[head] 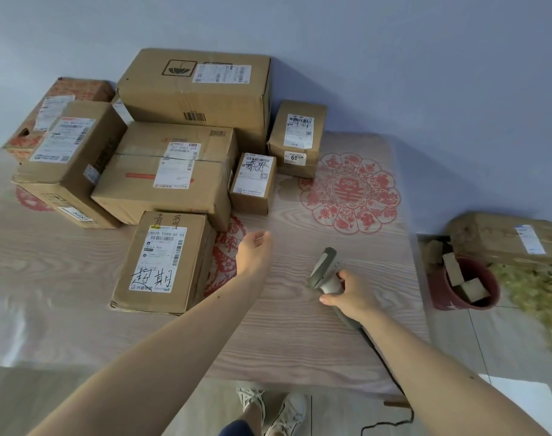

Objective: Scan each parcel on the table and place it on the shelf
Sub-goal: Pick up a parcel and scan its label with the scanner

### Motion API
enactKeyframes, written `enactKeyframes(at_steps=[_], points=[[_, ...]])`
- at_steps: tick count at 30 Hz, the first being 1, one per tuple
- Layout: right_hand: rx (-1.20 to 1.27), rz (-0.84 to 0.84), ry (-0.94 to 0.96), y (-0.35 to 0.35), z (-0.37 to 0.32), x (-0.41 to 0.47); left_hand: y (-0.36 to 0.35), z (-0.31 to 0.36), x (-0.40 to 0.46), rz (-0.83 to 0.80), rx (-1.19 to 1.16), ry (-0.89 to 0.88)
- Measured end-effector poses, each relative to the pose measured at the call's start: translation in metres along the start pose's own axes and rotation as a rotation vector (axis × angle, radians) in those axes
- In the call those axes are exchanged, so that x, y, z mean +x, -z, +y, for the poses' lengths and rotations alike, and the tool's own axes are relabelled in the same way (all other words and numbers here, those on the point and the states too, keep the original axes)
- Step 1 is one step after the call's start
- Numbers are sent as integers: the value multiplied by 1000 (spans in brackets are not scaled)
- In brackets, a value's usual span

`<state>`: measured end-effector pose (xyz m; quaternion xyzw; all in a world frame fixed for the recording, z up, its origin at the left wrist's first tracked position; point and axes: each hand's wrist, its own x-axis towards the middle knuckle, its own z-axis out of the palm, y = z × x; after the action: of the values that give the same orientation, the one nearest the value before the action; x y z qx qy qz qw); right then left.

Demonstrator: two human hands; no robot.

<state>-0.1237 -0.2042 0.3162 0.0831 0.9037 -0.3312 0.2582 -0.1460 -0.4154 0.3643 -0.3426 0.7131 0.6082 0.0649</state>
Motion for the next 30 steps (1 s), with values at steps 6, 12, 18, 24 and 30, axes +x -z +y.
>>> enactKeyframes(at_steps=[6, 12, 18, 24, 30], points=[[154, -65, 13, 17, -22, 11, 9, 29, 19, 47, 46, -63], [498, -36, 43, 29, -82, 33, 25, 57, 47, 24, 68, -138], [688, 74, 116, 17, -148, 64, 36, 73, 83, -42, 109, -180], [803, -25, 110, 2, -182, 95, 29, 81, 103, -95, 132, -173], [890, -80, 111, 1, -187, 107, 17, 81, 115, -88, 148, -169]])
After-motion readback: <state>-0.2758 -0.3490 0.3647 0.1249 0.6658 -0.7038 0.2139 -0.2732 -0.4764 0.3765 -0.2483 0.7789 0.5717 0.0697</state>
